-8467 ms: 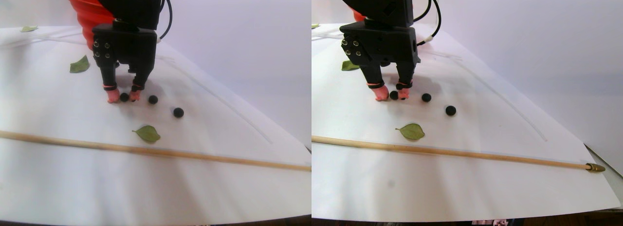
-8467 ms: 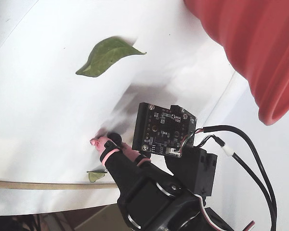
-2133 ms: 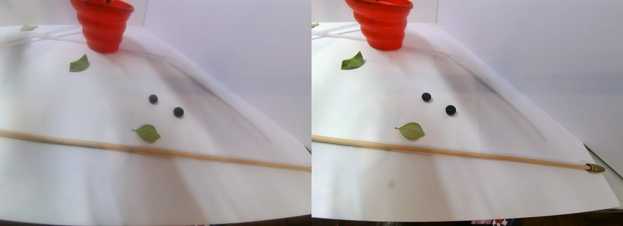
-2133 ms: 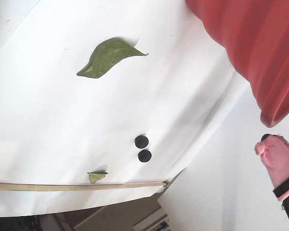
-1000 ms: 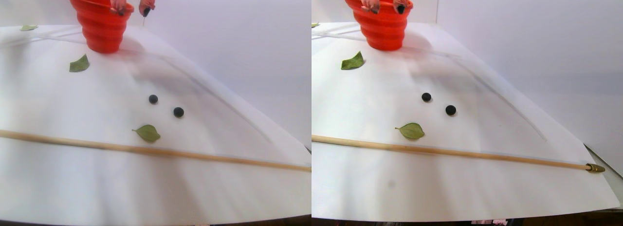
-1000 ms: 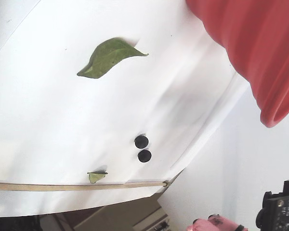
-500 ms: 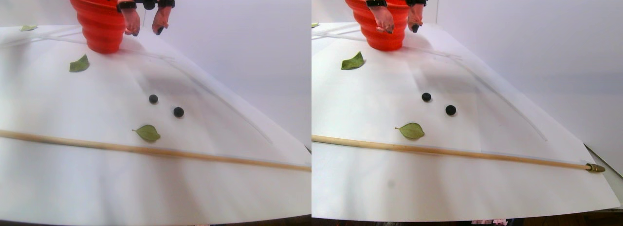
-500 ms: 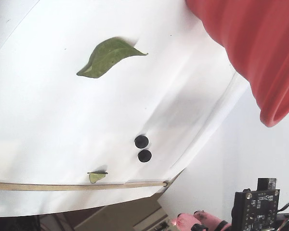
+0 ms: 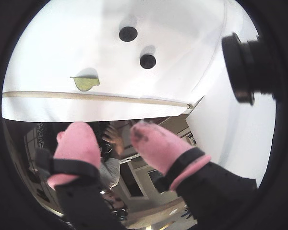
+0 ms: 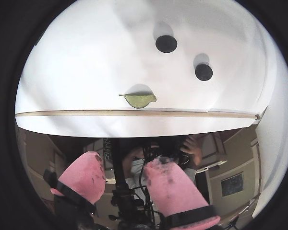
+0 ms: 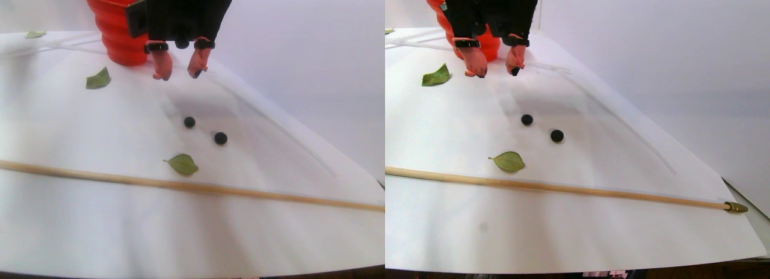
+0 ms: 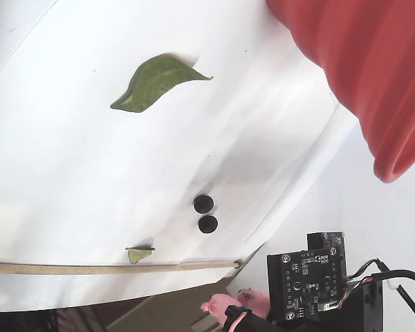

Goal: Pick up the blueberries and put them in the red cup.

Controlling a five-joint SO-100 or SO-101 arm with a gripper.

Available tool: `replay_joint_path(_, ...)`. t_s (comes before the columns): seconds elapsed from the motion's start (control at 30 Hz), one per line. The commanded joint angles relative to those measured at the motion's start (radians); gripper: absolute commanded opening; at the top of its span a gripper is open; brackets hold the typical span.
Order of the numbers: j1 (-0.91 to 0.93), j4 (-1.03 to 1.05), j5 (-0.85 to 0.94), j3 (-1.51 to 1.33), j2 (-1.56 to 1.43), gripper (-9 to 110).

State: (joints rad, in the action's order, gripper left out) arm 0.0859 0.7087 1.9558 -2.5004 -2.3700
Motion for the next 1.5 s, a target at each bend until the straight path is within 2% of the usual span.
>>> replay_joint_path(0.0,0.032,-0.041,0.021,0.049,0.035,16)
replay_joint_path(1.47,0.107,-0.443,-0.012,0.169,0.505,18)
